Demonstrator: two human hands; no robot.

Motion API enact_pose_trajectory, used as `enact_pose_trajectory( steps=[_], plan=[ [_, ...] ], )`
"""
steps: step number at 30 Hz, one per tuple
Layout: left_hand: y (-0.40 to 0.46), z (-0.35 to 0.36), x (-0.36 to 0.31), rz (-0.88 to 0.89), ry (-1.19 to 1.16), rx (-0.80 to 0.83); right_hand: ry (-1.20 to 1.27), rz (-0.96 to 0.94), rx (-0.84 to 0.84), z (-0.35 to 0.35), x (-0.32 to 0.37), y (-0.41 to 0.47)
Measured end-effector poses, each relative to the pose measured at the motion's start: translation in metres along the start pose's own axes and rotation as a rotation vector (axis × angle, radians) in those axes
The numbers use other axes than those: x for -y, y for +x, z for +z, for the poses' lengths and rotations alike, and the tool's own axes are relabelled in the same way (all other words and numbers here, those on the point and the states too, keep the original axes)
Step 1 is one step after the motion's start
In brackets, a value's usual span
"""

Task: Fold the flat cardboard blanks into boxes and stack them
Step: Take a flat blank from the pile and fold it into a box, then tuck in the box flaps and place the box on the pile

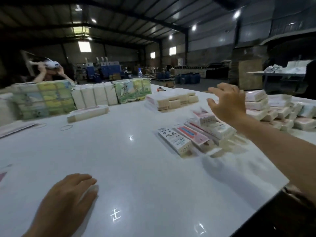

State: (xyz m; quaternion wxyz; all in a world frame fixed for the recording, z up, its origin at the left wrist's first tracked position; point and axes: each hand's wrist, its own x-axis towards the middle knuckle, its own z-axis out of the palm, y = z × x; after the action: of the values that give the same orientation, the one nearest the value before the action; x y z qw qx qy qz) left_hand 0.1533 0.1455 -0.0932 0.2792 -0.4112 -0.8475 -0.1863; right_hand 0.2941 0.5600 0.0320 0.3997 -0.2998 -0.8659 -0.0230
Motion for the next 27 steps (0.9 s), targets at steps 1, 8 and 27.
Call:
enact_pose_trajectory(
  steps=[1,8,27],
  plan=[
    [0.003,-0.004,-0.009,-0.018,-0.004,0.024,0.053,-0.097,-0.061,-0.008,0.019,-0.002],
    [-0.015,-0.015,-0.010,-0.180,-0.041,0.147,0.446,-0.543,0.291,0.014,0.192,-0.098],
    [0.033,-0.087,0.142,-0.934,-0.013,0.221,0.438,-0.563,0.557,0.075,0.220,-0.163]
  ],
)
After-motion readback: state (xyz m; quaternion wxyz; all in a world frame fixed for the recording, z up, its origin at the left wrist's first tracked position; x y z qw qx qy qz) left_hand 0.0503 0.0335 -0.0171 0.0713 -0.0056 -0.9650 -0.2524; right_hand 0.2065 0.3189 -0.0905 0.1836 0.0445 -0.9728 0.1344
